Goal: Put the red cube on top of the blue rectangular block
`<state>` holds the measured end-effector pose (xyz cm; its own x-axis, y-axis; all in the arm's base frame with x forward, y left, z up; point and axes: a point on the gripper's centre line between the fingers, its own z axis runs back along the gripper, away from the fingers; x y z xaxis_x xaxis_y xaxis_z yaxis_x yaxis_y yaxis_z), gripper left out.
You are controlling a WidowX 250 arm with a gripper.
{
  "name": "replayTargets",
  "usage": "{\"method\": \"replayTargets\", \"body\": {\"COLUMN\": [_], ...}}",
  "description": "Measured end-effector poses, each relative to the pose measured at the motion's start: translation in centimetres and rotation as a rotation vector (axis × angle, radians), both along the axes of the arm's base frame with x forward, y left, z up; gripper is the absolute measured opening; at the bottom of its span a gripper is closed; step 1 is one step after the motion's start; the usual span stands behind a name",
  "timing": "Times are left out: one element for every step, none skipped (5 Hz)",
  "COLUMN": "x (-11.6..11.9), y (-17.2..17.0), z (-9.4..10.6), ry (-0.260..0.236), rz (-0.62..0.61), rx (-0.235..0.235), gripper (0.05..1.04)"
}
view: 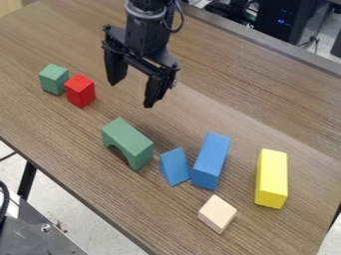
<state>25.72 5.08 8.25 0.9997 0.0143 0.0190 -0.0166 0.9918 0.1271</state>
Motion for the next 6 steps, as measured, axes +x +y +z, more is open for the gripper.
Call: {"method": "replayTargets", "body": {"x": [-0.3, -0.4, -0.9, -0.2, 0.3, 0.2], "y": [-0.1, -0.2, 0.4, 0.7, 1.7, 3.4], "z": [-0.6, -0.9, -1.6, -1.9, -1.9, -2.0], "ry": [0.025, 0.007, -0.015, 0.001, 0.039, 0.013], "rz": [0.005, 0.145, 0.293, 0.322, 0.435, 0.559], "rx": [-0.006, -0.053, -0.107, -0.123, -0.131, -0.177], "gripper": [0.998, 0.998, 0.998, 0.998, 0.998, 0.998]}}
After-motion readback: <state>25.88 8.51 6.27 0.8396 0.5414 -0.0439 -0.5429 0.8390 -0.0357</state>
